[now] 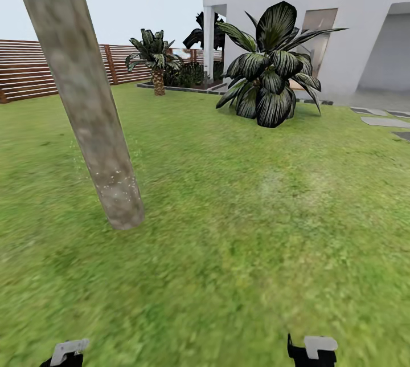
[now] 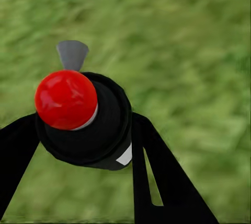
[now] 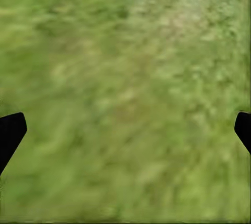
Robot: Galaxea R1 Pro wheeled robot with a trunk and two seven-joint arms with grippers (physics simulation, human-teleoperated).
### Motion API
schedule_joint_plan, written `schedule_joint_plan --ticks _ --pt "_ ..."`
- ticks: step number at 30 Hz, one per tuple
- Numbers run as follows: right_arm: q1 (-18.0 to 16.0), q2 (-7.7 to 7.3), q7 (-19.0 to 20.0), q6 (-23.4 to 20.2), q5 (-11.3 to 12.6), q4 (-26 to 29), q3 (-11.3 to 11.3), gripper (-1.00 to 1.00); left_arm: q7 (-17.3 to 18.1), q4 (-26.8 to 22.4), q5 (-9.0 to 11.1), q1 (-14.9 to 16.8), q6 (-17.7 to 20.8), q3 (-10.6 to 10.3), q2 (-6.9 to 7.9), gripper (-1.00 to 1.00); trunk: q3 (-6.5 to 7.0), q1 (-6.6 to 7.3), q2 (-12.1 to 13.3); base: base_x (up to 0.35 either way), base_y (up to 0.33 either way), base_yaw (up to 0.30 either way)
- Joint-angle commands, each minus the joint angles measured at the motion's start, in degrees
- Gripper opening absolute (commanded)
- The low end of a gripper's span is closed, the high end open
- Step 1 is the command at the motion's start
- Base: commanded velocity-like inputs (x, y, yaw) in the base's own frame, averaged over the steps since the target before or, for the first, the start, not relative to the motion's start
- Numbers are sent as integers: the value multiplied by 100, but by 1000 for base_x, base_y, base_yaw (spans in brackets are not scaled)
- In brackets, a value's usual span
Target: In the garden, pick up the pesticide atomizer on the floor and spray pesticide onto both trees until each tree trunk is fully covered.
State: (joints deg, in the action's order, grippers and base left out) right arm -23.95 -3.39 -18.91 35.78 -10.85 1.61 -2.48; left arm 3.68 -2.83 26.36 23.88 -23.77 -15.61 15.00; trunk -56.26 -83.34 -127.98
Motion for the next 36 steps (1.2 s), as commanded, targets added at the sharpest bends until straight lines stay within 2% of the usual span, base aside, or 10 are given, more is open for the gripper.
schedule_joint_plan --ticks 1,6,10,18,25,36 --pt "6 4 -38 14 -50 -8 -21 100 35 25 70 1 -17 -30 -5 -100 -4 1 -2 0 0 0" --pt "22 31 -60 16 -7 -3 -32 100 19 83 88 -6 -13 -30 -33 -100 -4 1 -2 -53 -35 0" --pt "22 59 -60 16 3 -3 -33 100 10 81 104 -14 -14 -30 -115 -100 -4 1 -2 -234 -224 115" --pt "22 63 -81 16 4 5 -41 100 -11 81 128 -15 -16 -24 -162 -100 -4 1 -2 -149 -291 269" --pt "21 73 -87 16 4 5 -36 100 -51 81 298 -17 -15 -22 -158 -100 -4 1 -2 -134 -297 280" --pt "22 75 -87 16 4 1 -37 100 -52 81 316 -43 -17 -21 -146 -100 -4 1 -2 -183 -252 280"
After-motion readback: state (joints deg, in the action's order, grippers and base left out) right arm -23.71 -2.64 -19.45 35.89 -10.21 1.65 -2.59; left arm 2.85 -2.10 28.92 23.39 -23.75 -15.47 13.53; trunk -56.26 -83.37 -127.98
